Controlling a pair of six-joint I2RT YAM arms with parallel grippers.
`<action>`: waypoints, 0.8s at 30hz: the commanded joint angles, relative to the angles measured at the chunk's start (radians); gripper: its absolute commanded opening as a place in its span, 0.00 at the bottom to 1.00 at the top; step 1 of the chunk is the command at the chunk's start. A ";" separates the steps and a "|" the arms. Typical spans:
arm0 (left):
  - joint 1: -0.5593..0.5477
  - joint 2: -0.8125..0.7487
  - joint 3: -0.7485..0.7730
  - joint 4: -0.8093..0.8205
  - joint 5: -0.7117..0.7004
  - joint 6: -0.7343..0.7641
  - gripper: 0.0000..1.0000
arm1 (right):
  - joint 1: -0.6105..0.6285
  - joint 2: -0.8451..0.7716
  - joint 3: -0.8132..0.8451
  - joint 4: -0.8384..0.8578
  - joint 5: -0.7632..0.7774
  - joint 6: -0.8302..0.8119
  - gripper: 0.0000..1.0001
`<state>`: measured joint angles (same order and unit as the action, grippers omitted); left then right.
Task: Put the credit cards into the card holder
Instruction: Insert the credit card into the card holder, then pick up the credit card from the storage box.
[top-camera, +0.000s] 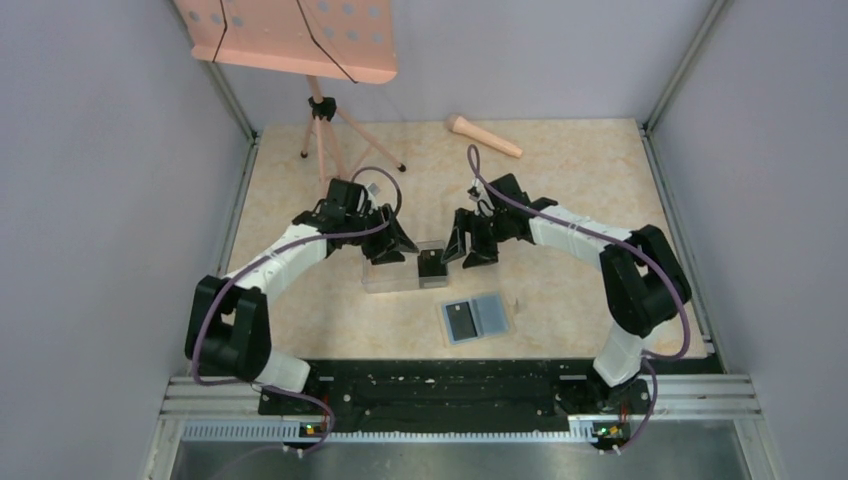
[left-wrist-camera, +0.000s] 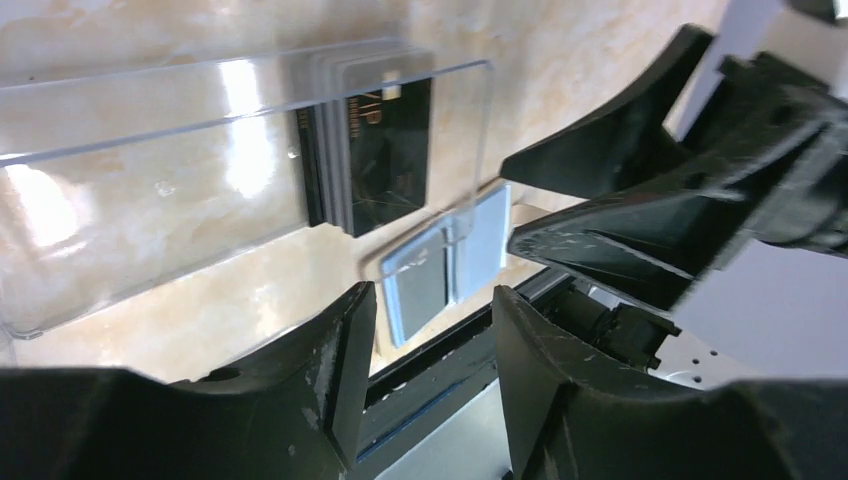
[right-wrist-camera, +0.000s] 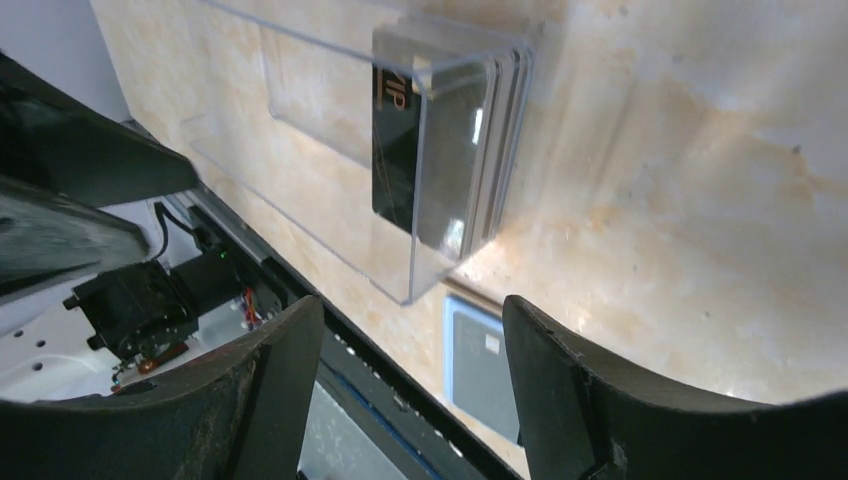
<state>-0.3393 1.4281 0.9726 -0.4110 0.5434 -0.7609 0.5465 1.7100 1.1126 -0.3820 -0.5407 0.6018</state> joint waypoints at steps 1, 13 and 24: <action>0.011 0.091 0.065 -0.042 0.035 0.033 0.51 | -0.003 0.077 0.098 0.025 -0.031 -0.010 0.64; -0.028 0.262 0.123 -0.073 -0.044 0.054 0.41 | 0.020 0.208 0.165 0.037 -0.072 0.008 0.35; -0.065 0.359 0.174 -0.121 -0.117 0.088 0.34 | 0.046 0.220 0.168 0.038 -0.076 0.022 0.13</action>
<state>-0.3931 1.7653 1.1072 -0.5098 0.4698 -0.7010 0.5751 1.9141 1.2396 -0.3622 -0.5896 0.6182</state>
